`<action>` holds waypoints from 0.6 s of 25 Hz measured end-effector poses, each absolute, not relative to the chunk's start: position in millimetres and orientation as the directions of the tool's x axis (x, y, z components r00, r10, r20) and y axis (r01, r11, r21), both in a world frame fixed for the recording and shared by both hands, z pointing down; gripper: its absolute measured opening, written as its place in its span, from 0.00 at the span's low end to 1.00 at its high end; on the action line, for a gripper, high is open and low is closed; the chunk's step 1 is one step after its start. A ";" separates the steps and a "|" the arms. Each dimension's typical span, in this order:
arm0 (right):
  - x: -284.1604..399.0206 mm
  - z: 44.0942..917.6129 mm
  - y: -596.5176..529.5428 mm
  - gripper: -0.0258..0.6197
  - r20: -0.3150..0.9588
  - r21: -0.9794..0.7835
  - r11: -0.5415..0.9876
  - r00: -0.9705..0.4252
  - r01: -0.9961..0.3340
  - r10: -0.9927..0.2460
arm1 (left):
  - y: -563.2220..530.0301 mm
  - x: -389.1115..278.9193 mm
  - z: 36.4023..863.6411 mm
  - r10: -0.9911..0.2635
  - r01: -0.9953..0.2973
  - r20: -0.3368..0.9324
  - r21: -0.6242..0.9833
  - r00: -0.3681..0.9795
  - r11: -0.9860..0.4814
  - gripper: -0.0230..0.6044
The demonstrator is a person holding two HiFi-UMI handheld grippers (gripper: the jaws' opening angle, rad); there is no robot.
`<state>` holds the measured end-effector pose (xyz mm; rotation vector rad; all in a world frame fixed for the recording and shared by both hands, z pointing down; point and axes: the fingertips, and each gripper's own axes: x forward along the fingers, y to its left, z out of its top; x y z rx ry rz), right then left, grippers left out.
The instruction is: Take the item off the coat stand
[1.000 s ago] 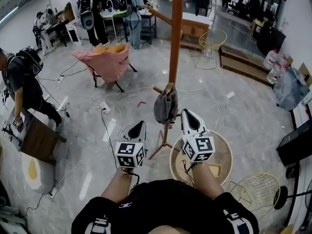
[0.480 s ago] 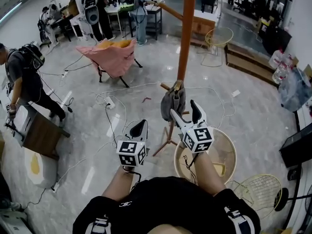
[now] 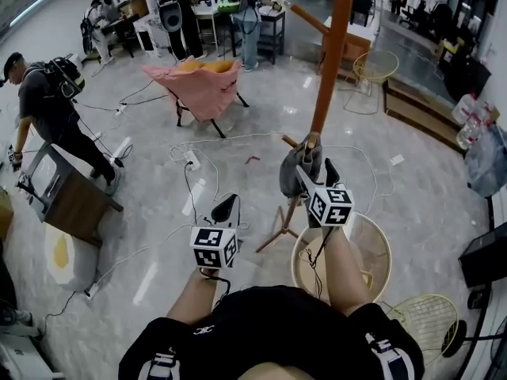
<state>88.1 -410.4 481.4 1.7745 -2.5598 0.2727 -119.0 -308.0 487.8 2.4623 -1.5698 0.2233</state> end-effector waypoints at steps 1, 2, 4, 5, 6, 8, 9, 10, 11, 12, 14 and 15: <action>88.5 484.6 -416.1 0.65 0.127 -0.133 0.341 -0.358 -0.931 -0.925 | -308.0 -123.1 487.3 -0.878 -0.910 0.240 0.098 0.414 -0.402 0.06; 88.5 487.9 -420.9 0.64 0.143 -0.130 0.341 -0.358 -0.931 -0.923 | -307.8 -127.2 486.9 -0.881 -0.913 0.241 0.099 0.408 -0.396 0.06; 87.3 494.6 -428.7 0.62 0.178 -0.112 0.340 -0.355 -0.934 -0.918 | -307.5 -134.1 486.4 -0.884 -0.917 0.242 0.100 0.400 -0.387 0.06; 86.2 497.4 -431.5 0.57 0.196 -0.093 0.341 -0.353 -0.935 -0.915 | -307.6 -136.5 486.4 -0.885 -0.917 0.242 0.101 0.398 -0.385 0.06; 85.3 499.3 -433.0 0.49 0.212 -0.069 0.343 -0.350 -0.937 -0.913 | -307.7 -138.0 486.7 -0.885 -0.917 0.242 0.103 0.399 -0.385 0.06; 84.3 500.0 -431.8 0.27 0.223 -0.025 0.344 -0.341 -0.939 -0.913 | -307.7 -139.5 488.0 -0.884 -0.916 0.241 0.105 0.401 -0.387 0.06; 83.6 499.1 -429.5 0.18 0.218 -0.014 0.346 -0.340 -0.938 -0.915 | -307.6 -139.7 488.7 -0.882 -0.915 0.242 0.106 0.403 -0.389 0.06; 82.5 497.7 -426.7 0.14 0.209 -0.009 0.347 -0.342 -0.938 -0.916 | -307.5 -139.4 489.0 -0.881 -0.914 0.243 0.107 0.406 -0.392 0.06; 81.6 496.2 -423.9 0.13 0.199 -0.008 0.348 -0.342 -0.938 -0.918 | -307.7 -138.5 489.1 -0.879 -0.912 0.244 0.108 0.410 -0.395 0.06; 81.5 494.5 -421.7 0.12 0.189 -0.010 0.345 -0.341 -0.938 -0.921 | -308.2 -137.2 489.0 -0.877 -0.910 0.245 0.109 0.414 -0.399 0.06; 83.0 490.2 -418.5 0.12 0.170 -0.028 0.339 -0.339 -0.940 -0.925 | -309.5 -133.9 489.5 -0.873 -0.907 0.247 0.111 0.421 -0.406 0.06; 83.8 486.8 -416.9 0.12 0.158 -0.039 0.340 -0.342 -0.939 -0.926 | -310.2 -132.1 490.1 -0.871 -0.906 0.248 0.113 0.424 -0.409 0.06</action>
